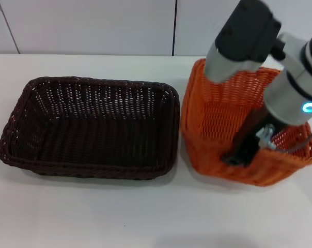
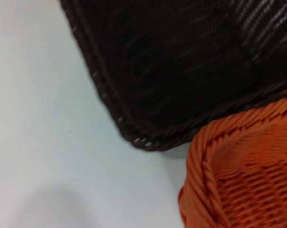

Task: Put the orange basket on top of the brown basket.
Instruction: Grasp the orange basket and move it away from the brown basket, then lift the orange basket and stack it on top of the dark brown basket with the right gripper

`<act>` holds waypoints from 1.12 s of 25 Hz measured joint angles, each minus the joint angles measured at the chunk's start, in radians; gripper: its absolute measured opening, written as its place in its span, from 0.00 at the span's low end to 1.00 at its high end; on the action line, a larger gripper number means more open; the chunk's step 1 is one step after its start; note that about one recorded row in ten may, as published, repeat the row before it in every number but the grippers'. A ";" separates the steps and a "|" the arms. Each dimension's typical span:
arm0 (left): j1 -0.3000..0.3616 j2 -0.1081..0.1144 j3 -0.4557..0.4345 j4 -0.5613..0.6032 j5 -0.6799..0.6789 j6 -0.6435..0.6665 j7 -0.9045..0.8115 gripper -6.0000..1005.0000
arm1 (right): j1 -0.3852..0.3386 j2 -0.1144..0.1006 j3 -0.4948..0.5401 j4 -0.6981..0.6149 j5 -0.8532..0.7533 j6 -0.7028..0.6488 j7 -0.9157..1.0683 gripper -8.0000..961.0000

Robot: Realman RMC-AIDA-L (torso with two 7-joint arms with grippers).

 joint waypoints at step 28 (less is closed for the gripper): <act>-0.003 0.001 0.001 0.016 0.003 0.008 0.000 0.76 | -0.002 0.002 -0.190 -0.322 -0.101 0.072 -0.207 0.18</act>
